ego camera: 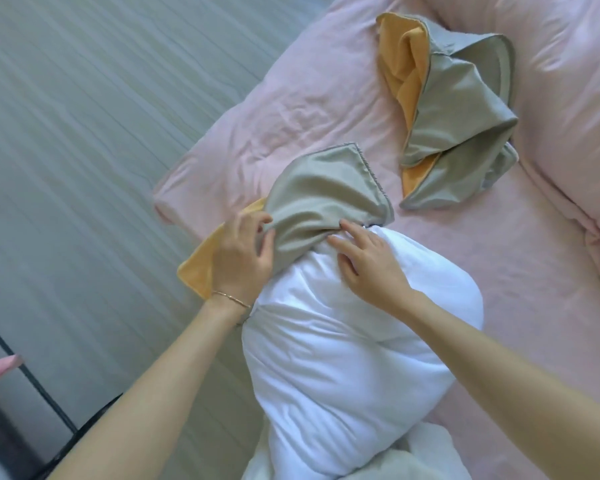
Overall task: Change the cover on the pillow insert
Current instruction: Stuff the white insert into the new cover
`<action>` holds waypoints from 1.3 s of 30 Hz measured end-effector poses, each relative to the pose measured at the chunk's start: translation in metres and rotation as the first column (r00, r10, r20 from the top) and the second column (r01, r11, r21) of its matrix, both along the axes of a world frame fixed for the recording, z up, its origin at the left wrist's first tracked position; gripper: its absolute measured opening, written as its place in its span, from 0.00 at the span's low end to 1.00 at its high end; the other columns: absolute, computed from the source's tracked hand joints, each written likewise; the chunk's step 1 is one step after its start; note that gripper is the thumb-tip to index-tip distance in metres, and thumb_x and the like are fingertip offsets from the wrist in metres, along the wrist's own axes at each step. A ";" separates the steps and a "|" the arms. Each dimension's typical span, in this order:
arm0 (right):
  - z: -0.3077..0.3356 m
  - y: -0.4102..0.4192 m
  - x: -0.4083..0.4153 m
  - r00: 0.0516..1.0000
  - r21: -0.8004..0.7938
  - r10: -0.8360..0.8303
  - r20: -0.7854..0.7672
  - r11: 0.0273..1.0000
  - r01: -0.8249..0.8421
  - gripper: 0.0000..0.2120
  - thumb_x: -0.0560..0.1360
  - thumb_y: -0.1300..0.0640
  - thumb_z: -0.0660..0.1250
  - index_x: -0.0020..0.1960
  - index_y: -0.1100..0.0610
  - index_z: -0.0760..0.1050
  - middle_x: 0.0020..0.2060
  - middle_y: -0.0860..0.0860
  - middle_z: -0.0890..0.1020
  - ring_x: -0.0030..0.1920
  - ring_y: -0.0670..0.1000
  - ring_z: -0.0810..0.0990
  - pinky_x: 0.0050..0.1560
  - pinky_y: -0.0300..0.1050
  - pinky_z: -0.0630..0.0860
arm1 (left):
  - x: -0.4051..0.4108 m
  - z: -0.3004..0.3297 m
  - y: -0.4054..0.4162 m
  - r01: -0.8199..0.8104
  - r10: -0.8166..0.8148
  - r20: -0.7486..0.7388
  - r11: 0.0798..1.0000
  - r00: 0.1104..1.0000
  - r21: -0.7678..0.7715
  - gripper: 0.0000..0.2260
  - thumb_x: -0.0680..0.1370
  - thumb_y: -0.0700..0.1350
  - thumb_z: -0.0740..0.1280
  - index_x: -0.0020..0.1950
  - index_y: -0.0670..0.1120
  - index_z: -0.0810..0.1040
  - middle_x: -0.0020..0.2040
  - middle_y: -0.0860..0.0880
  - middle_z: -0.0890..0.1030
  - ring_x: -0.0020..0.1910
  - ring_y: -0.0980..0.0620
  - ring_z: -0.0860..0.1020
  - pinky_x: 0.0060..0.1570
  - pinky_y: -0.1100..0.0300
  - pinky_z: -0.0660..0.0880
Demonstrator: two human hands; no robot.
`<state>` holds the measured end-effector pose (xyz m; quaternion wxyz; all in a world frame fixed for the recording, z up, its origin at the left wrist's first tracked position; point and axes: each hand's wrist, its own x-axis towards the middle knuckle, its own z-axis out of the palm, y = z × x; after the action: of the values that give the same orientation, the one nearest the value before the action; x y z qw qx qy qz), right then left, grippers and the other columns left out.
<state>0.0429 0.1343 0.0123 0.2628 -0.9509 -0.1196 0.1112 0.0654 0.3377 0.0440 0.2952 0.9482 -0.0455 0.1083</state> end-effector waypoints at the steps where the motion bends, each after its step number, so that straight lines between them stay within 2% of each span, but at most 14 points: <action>1: -0.001 -0.003 0.003 1.000 0.025 -0.028 -0.001 0.999 0.028 0.19 0.73 0.57 0.54 0.55 0.60 0.79 0.56 0.63 0.77 0.53 0.62 0.78 0.52 0.54 0.74 | -0.004 -0.005 -0.009 0.128 -0.128 -0.004 0.990 0.992 0.055 0.07 0.74 0.44 0.64 0.49 0.43 0.77 0.42 0.44 0.76 0.41 0.50 0.70 0.41 0.59 0.68; 6: 0.006 -0.008 0.015 0.991 0.037 -0.113 0.068 0.993 0.110 0.19 0.72 0.57 0.53 0.55 0.60 0.78 0.46 0.60 0.78 0.44 0.61 0.77 0.43 0.50 0.75 | 0.010 -0.033 -0.038 0.277 -0.234 -0.160 0.897 0.959 0.344 0.14 0.70 0.53 0.61 0.48 0.48 0.79 0.42 0.49 0.78 0.41 0.48 0.72 0.39 0.55 0.68; 9: 0.005 -0.019 0.007 0.976 -0.095 -0.196 0.090 0.974 0.204 0.21 0.72 0.51 0.55 0.59 0.58 0.76 0.51 0.58 0.78 0.53 0.58 0.74 0.52 0.55 0.72 | 0.025 -0.034 -0.047 0.328 -0.243 -0.245 0.851 0.938 0.411 0.13 0.68 0.53 0.61 0.41 0.47 0.79 0.36 0.49 0.78 0.35 0.46 0.76 0.32 0.59 0.72; 11: 0.002 -0.034 0.001 0.958 -0.177 -0.280 -0.066 0.948 0.265 0.27 0.74 0.42 0.54 0.68 0.54 0.68 0.64 0.59 0.71 0.64 0.60 0.68 0.63 0.57 0.63 | 0.034 -0.034 -0.045 0.366 -0.280 -0.298 0.885 0.913 0.289 0.08 0.69 0.47 0.66 0.39 0.44 0.81 0.34 0.46 0.80 0.35 0.44 0.79 0.33 0.58 0.74; 13: -0.001 -0.051 -0.001 0.903 -0.231 -0.313 -0.295 0.940 0.251 0.36 0.72 0.33 0.53 0.75 0.51 0.54 0.72 0.55 0.62 0.71 0.57 0.60 0.68 0.53 0.55 | 0.043 -0.028 -0.042 0.282 -0.233 -0.414 0.958 0.880 0.061 0.06 0.72 0.43 0.69 0.44 0.43 0.84 0.41 0.44 0.84 0.43 0.44 0.80 0.43 0.56 0.75; 15: 0.002 -0.061 0.004 0.861 -0.234 -0.281 -0.423 0.952 0.195 0.42 0.69 0.28 0.52 0.76 0.50 0.49 0.72 0.53 0.64 0.70 0.55 0.62 0.66 0.53 0.57 | 0.049 -0.023 -0.042 0.131 -0.147 -0.503 0.989 0.852 -0.066 0.05 0.73 0.42 0.70 0.46 0.43 0.84 0.44 0.45 0.84 0.47 0.47 0.79 0.49 0.57 0.72; 17: 0.010 -0.063 0.008 0.859 -0.181 -0.220 -0.462 0.972 0.152 0.42 0.69 0.30 0.57 0.75 0.52 0.52 0.68 0.54 0.69 0.66 0.57 0.68 0.62 0.52 0.63 | 0.047 -0.015 -0.044 0.050 -0.114 -0.550 0.990 0.828 -0.131 0.04 0.73 0.41 0.70 0.44 0.42 0.84 0.41 0.48 0.83 0.41 0.53 0.78 0.46 0.62 0.71; 20: 0.021 -0.063 -0.005 0.896 0.002 -0.134 -0.423 0.989 0.149 0.33 0.70 0.35 0.60 0.71 0.50 0.61 0.62 0.52 0.76 0.62 0.56 0.72 0.54 0.48 0.67 | 0.039 -0.008 -0.044 -0.071 -0.118 -0.617 0.960 0.778 -0.272 0.03 0.73 0.39 0.70 0.40 0.44 0.81 0.35 0.52 0.79 0.31 0.65 0.74 0.38 0.71 0.68; 24: 0.028 -0.044 -0.033 0.983 0.156 -0.012 -0.185 0.987 0.041 0.33 0.71 0.40 0.54 0.68 0.61 0.67 0.58 0.55 0.79 0.59 0.57 0.76 0.54 0.52 0.69 | 0.034 0.002 -0.050 -0.259 -0.194 -0.700 0.835 0.687 -0.486 0.09 0.73 0.36 0.69 0.35 0.47 0.78 0.32 0.52 0.78 0.33 0.59 0.74 0.42 0.63 0.71; 28: 0.011 -0.023 -0.024 0.999 0.009 0.003 -0.049 1.000 -0.003 0.23 0.73 0.51 0.52 0.60 0.64 0.72 0.53 0.58 0.79 0.56 0.57 0.76 0.56 0.49 0.66 | 0.020 0.011 -0.073 -0.320 -0.347 -0.723 0.724 0.597 -0.611 0.09 0.74 0.34 0.67 0.35 0.44 0.77 0.27 0.55 0.78 0.30 0.59 0.74 0.36 0.67 0.72; 32: -0.015 -0.018 -0.023 0.999 -0.186 0.004 0.043 0.983 0.004 0.17 0.72 0.54 0.54 0.49 0.61 0.78 0.44 0.56 0.82 0.50 0.57 0.79 0.56 0.48 0.63 | -0.005 0.006 -0.073 -0.372 -0.363 -0.754 0.702 0.547 -0.607 0.08 0.74 0.34 0.67 0.36 0.43 0.77 0.28 0.54 0.79 0.29 0.61 0.75 0.35 0.69 0.73; 36: -0.014 -0.017 -0.019 0.999 -0.155 0.024 -0.042 0.987 -0.030 0.18 0.72 0.52 0.53 0.48 0.58 0.78 0.44 0.53 0.82 0.48 0.55 0.80 0.52 0.48 0.64 | -0.012 -0.009 -0.067 -0.130 -0.209 -0.692 0.906 0.691 -0.403 0.07 0.74 0.36 0.68 0.38 0.45 0.76 0.34 0.51 0.77 0.32 0.61 0.74 0.40 0.63 0.71; 38: -0.007 -0.023 -0.018 0.996 -0.095 0.071 -0.051 0.993 -0.075 0.21 0.72 0.51 0.53 0.57 0.58 0.76 0.53 0.55 0.80 0.56 0.54 0.78 0.53 0.49 0.69 | -0.010 -0.013 -0.065 -0.027 -0.082 -0.541 0.981 0.837 -0.191 0.00 0.75 0.39 0.66 0.44 0.43 0.76 0.38 0.49 0.77 0.39 0.52 0.75 0.45 0.56 0.72; 39: -0.002 -0.029 -0.017 0.996 -0.052 0.057 -0.062 0.997 -0.060 0.22 0.73 0.51 0.54 0.63 0.57 0.73 0.59 0.55 0.78 0.60 0.54 0.75 0.55 0.51 0.69 | -0.007 -0.014 -0.063 0.011 -0.039 -0.422 0.998 0.906 -0.069 0.04 0.74 0.40 0.65 0.48 0.42 0.75 0.42 0.47 0.78 0.43 0.48 0.75 0.47 0.54 0.70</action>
<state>0.0262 0.1051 0.0103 0.2372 -0.9499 -0.1365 0.1509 0.0582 0.2748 0.0304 0.3303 0.9383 0.0112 -0.1023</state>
